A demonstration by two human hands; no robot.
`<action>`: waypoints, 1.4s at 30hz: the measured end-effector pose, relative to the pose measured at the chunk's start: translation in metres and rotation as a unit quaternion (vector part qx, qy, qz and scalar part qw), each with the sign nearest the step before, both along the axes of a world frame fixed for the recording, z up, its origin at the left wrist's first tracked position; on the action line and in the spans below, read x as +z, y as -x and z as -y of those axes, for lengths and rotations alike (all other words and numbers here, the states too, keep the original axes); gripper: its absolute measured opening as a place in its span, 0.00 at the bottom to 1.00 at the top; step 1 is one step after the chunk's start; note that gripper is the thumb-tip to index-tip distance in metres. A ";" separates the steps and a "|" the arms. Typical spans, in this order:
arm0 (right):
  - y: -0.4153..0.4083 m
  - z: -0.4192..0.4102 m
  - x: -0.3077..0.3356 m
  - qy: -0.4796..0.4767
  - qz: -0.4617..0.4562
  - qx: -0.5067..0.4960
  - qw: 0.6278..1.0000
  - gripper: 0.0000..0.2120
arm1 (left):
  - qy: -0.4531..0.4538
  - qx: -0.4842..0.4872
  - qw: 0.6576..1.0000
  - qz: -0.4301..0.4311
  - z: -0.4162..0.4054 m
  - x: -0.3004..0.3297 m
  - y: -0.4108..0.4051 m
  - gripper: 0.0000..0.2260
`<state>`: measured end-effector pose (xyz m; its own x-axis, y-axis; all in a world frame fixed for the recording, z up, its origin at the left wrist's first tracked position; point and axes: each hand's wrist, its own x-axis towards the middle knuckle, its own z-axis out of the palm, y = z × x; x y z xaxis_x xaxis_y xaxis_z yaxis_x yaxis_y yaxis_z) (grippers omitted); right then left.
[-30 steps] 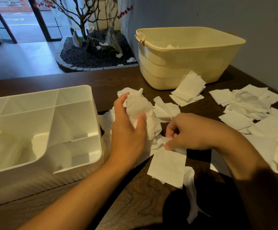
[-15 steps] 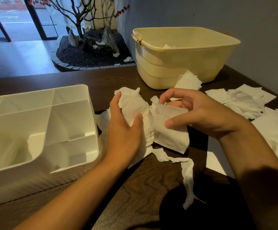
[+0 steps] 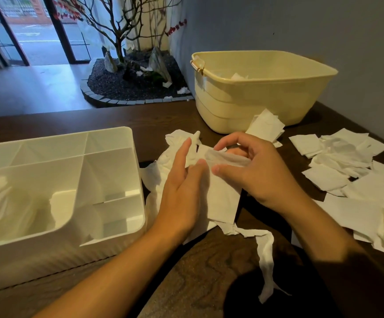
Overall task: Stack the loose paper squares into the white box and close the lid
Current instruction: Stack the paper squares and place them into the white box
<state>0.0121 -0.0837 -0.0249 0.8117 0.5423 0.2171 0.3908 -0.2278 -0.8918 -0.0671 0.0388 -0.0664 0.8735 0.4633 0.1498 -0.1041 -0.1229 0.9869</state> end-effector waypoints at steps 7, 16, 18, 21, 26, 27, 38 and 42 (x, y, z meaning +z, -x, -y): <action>-0.005 -0.004 -0.009 0.009 0.063 -0.047 0.997 0.12 | -0.042 -0.025 0.999 0.008 0.000 -0.005 0.001 0.32; -0.005 -0.006 -0.011 0.041 0.040 -0.003 0.998 0.15 | -0.040 0.006 0.999 0.018 0.000 -0.008 0.000 0.32; -0.017 -0.001 -0.010 0.102 0.088 -0.061 0.989 0.20 | -0.038 0.056 0.997 0.028 -0.002 -0.010 0.000 0.31; -0.023 0.002 -0.015 0.271 0.107 -0.027 0.956 0.28 | -0.051 0.099 0.993 0.034 -0.002 -0.009 -0.001 0.33; -0.025 -0.008 -0.034 0.354 0.178 -0.019 0.918 0.26 | -0.090 0.109 0.988 0.057 -0.003 -0.009 0.000 0.33; -0.026 -0.009 -0.034 0.343 0.189 -0.031 0.920 0.24 | -0.101 0.114 0.986 0.060 -0.003 -0.009 0.000 0.34; -0.027 0.004 -0.006 -0.042 -0.141 -0.091 0.985 0.07 | -0.123 0.158 0.979 0.021 -0.006 -0.015 -0.004 0.19; -0.023 0.001 -0.002 -0.158 -0.349 -0.022 0.924 0.08 | -0.119 0.157 0.980 0.001 -0.007 -0.015 -0.004 0.18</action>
<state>0.0354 -0.0843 -0.0272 0.8333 0.5050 -0.2250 -0.3069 0.0840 -0.9480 -0.0629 0.0461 -0.0811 0.6934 0.6609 0.2871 -0.0256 -0.3755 0.9265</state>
